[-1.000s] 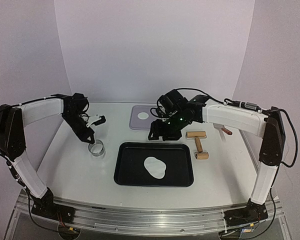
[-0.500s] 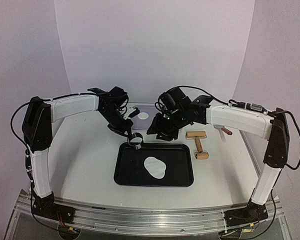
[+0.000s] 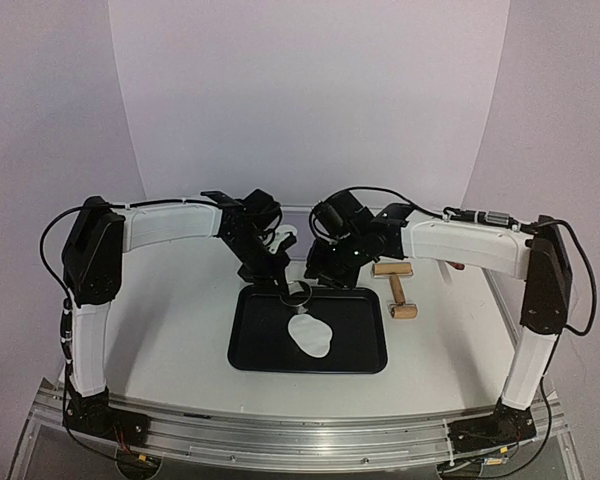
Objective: Roll out the dumpling wrappers from the dough
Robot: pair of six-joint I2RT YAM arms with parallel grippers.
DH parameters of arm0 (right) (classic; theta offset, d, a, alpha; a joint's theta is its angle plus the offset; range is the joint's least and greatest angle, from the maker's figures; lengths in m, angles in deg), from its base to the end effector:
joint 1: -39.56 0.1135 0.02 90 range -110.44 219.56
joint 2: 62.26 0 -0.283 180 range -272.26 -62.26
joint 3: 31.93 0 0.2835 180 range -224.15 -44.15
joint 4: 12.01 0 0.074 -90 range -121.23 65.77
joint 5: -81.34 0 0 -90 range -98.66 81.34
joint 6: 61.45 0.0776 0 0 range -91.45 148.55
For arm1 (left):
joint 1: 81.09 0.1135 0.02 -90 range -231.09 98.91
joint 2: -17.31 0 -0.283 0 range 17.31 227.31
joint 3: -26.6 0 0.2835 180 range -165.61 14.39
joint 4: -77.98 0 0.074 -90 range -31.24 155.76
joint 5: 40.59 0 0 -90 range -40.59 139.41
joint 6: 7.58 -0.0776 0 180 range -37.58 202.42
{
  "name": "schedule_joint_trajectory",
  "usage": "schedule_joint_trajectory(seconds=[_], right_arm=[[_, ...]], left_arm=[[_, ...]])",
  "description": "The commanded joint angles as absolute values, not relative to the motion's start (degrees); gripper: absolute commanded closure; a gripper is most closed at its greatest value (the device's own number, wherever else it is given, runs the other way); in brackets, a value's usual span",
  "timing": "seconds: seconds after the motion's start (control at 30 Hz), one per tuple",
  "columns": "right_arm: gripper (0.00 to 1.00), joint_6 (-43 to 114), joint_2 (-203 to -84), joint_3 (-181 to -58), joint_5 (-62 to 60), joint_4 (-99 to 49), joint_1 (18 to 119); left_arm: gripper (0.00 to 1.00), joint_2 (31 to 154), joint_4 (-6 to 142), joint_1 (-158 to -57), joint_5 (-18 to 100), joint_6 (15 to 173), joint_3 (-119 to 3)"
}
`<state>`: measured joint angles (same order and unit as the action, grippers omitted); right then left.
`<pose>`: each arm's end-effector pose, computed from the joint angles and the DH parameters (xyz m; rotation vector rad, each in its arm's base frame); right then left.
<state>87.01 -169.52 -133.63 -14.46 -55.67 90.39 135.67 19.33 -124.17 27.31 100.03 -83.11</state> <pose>0.3123 0.3710 0.2418 0.2186 2.5532 0.7016 0.3387 -0.3567 0.1853 0.7482 2.7961 -0.7807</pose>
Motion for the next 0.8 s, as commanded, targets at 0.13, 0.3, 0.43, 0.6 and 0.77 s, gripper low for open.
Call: schedule_joint_trajectory(seconds=[0.13, 0.3, 0.43, 0.6, 0.77], right_arm=[[0.73, 85.4, -173.7, -134.2, -17.0, -58.2, 91.1], [0.82, 85.7, -174.4, -133.2, -17.3, -58.2, 91.4], [0.98, 86.5, -174.3, -132.0, -18.3, -58.3, 91.4], [1.00, 86.9, -172.9, -130.2, -20.2, -59.1, 91.7], [1.00, 89.3, -171.4, -124.8, -19.3, -59.1, 92.4]], left_arm=[[1.00, 136.2, 20.9, -125.1, 26.2, 101.9, -86.3], [1.00, 136.7, 20.9, -125.2, 26.0, 101.9, -87.3], [1.00, 136.8, 20.9, -125.3, 25.3, 102.1, -87.5], [1.00, 136.6, 22.3, -126.1, 24.9, 102.0, -85.9], [1.00, 137.1, 25.5, -129.0, 21.3, 102.0, -83.3]])
